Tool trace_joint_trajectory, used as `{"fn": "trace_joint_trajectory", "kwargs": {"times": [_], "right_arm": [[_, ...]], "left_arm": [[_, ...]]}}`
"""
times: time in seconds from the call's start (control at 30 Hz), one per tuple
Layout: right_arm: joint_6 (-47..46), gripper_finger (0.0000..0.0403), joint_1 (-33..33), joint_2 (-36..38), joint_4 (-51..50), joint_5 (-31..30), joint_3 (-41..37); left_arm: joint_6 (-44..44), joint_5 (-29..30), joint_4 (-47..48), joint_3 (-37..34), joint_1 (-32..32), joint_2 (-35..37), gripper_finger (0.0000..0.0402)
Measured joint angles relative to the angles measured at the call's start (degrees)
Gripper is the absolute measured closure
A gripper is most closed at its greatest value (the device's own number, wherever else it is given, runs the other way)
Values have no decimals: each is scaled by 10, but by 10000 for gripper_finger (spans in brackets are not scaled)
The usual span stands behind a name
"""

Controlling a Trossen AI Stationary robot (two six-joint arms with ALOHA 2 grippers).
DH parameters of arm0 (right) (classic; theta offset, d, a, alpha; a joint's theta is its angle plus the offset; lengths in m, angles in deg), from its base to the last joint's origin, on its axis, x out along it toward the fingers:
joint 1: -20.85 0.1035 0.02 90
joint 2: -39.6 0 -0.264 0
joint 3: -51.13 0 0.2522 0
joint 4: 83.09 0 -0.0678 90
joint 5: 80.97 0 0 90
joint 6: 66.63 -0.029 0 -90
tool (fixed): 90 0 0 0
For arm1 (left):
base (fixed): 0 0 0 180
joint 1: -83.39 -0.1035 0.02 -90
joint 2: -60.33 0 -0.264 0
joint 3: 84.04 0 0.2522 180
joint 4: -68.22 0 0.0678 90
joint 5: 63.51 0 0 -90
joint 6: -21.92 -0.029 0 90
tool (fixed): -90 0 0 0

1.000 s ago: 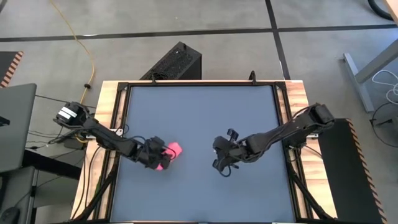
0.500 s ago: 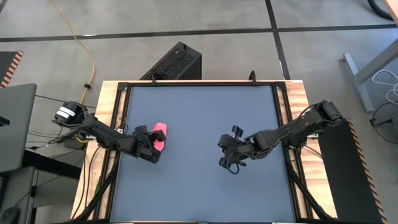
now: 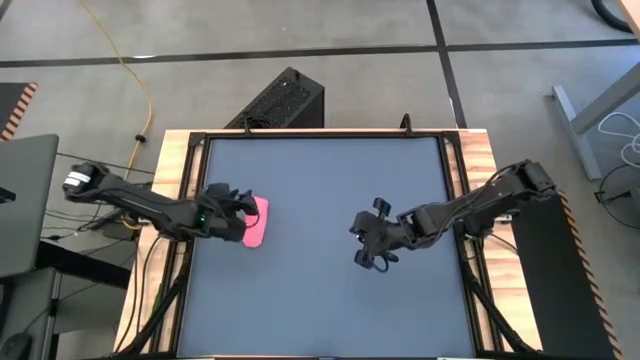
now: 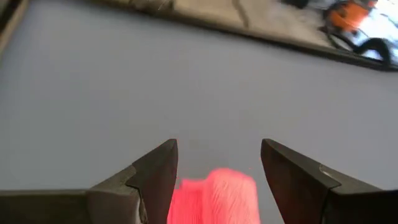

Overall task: Roll towel into tight, uniform cylinder
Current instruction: Return to Home Position

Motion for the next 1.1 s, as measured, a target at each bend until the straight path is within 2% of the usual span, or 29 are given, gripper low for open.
{"fn": "trace_joint_trajectory", "kwargs": {"times": [0.1, 0.17, 0.23, 0.3, 0.37, 0.4, 0.53, 0.7, 0.8, 0.97, 1.1], "right_arm": [[42, 382, -13, 7, 11, 26, 0], [82, 382, -26, 7, 50, 59, -8], [126, 382, -46, 12, 122, 118, -30], [155, 382, -72, 18, 200, 177, -56], [162, 382, -97, 27, 233, 198, -80], [159, 382, -109, 35, 234, 198, -92], [119, 382, -137, 92, 256, 170, -170], [92, 382, -148, 208, 395, 160, -327], [91, 382, -153, 283, 486, 158, -409], [78, 382, -153, 386, 532, 157, -508], [72, 382, -153, 455, 541, 155, -565]], "left_arm": [[-189, 18, -41, 0, -16, 68, 180], [-377, -8, -118, 0, -32, 107, 180], [-571, -97, -226, 0, -57, 134, 180], [-732, -256, -338, 1, -86, 151, 180], [-816, -376, -404, 1, -110, 166, 180], [-846, -409, -412, 2, -121, 178, 180], [-868, -445, -382, -23, -160, 263, 180], [-847, -501, -394, -90, -177, 404, 180], [-829, -502, -406, -125, -175, 483, 180], [-773, -495, -468, -246, -164, 562, 180], [-783, -461, -411, -249, -164, 583, 180]]}}
